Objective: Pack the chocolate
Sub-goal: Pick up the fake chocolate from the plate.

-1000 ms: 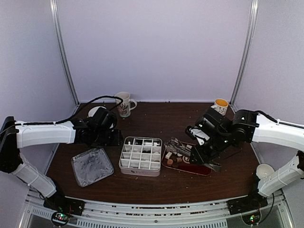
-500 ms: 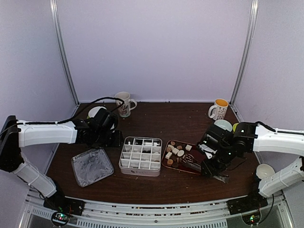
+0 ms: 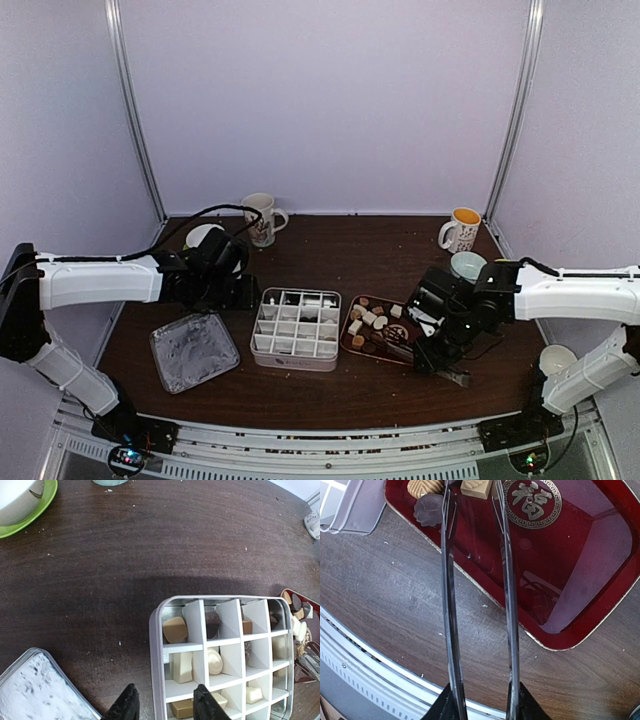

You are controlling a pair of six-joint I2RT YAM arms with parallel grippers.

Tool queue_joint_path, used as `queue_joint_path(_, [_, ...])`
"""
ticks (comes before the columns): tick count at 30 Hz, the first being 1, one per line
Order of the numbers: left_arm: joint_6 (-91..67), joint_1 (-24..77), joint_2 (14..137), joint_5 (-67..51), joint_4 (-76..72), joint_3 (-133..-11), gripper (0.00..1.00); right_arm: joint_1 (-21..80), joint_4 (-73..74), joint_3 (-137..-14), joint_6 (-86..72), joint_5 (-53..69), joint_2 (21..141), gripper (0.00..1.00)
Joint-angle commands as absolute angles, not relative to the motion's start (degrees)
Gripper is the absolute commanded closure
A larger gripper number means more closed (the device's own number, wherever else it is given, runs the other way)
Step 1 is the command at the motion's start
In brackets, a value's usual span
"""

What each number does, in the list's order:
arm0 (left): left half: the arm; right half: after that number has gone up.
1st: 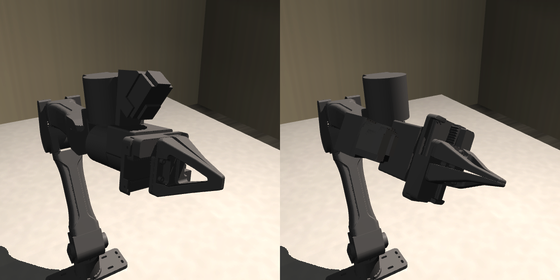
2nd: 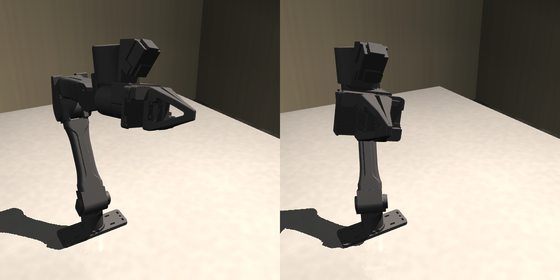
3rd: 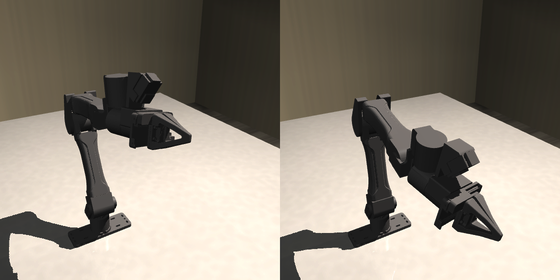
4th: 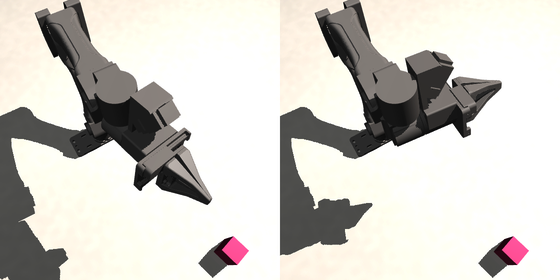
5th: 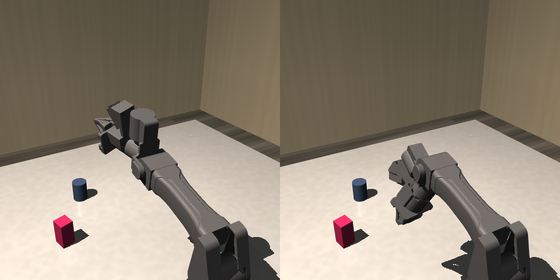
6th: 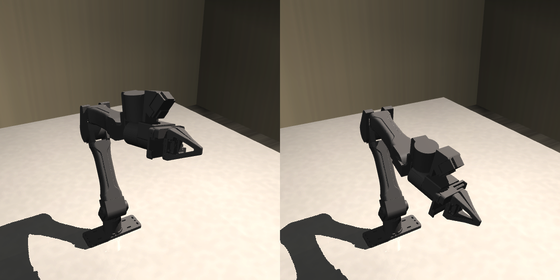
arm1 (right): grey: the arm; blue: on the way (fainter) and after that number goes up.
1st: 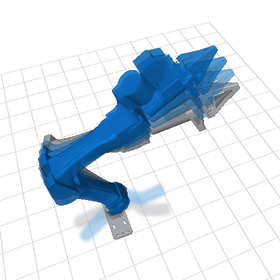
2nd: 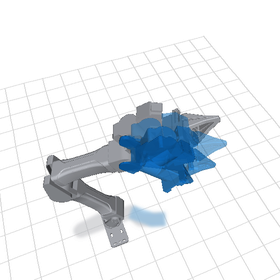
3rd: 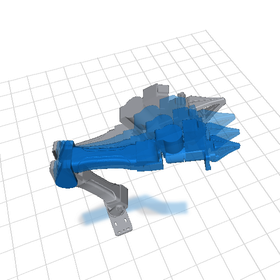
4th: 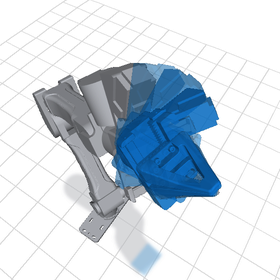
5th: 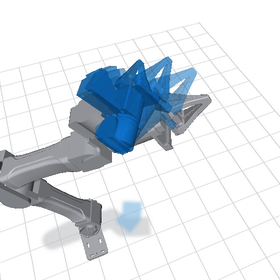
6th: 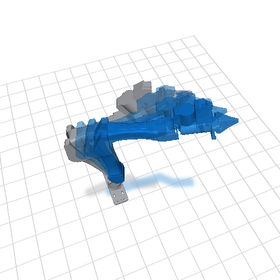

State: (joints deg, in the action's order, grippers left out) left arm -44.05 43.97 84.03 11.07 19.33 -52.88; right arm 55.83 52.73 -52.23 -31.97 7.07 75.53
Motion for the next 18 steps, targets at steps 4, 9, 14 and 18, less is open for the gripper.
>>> queue_joint_path(4, [-44.5,43.6,84.7,10.8,17.9,-52.9,0.6,55.4,50.0,-52.2,-33.1,3.2,77.4,0.64])
queue_joint_path(9, [-44.4,43.6,85.0,11.0,18.3,-53.3,0.6,55.2,49.6,-52.3,-33.2,3.3,78.6,0.67])
queue_joint_path(14, [-44.2,43.6,85.0,11.1,18.5,-53.6,0.6,55.0,49.9,-52.5,-33.4,3.4,77.8,0.72])
queue_joint_path(18, [-44.1,43.6,85.3,11.0,18.6,-53.9,0.6,54.9,50.5,-53.2,-33.0,3.3,76.2,0.75])
